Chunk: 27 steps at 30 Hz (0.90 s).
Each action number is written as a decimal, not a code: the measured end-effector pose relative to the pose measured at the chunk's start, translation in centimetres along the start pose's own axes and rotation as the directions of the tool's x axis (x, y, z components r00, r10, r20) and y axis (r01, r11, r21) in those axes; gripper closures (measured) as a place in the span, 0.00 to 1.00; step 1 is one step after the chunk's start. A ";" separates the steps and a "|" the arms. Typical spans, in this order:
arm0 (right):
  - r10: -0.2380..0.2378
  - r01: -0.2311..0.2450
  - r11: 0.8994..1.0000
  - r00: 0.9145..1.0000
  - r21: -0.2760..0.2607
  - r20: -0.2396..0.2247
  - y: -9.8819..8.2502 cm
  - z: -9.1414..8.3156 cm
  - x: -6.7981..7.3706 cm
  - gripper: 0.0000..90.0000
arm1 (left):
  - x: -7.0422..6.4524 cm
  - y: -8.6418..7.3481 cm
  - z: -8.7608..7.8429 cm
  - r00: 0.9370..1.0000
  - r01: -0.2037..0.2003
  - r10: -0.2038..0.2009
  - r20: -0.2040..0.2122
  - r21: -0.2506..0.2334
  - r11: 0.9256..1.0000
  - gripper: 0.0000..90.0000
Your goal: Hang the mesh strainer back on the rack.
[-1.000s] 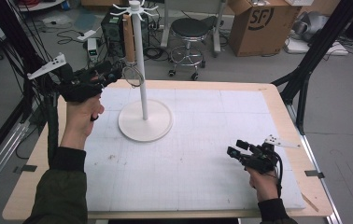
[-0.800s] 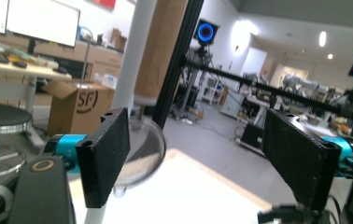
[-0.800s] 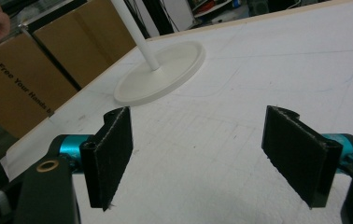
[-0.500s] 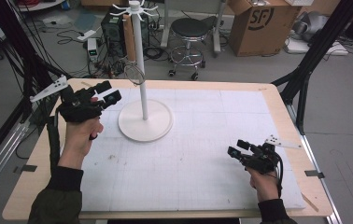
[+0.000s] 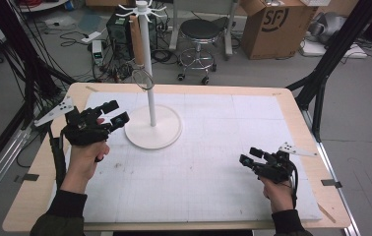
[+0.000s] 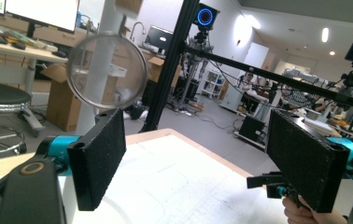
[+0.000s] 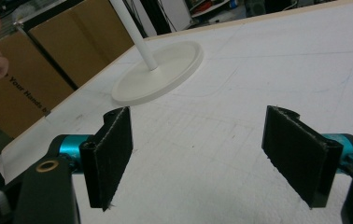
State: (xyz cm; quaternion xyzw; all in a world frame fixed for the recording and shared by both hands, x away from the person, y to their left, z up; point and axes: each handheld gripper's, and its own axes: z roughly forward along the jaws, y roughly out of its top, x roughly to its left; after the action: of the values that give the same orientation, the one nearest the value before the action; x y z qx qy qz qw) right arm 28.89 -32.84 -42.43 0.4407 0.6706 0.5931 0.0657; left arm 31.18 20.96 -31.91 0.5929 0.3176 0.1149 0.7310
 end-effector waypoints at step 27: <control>-0.008 0.008 1.000 1.000 -0.003 0.002 0.0 0.2 0.2 0.26 | 1.3 -7.4 -2.8 0.990 0.139 -0.139 -0.012 0.035 0.990 0.22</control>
State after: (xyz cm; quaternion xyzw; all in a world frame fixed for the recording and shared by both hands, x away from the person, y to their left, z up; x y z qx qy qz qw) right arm 28.87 -32.60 -42.45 0.4387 0.6713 0.5934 0.0695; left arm 28.91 21.91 -39.55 0.5817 0.3636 0.0608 0.7251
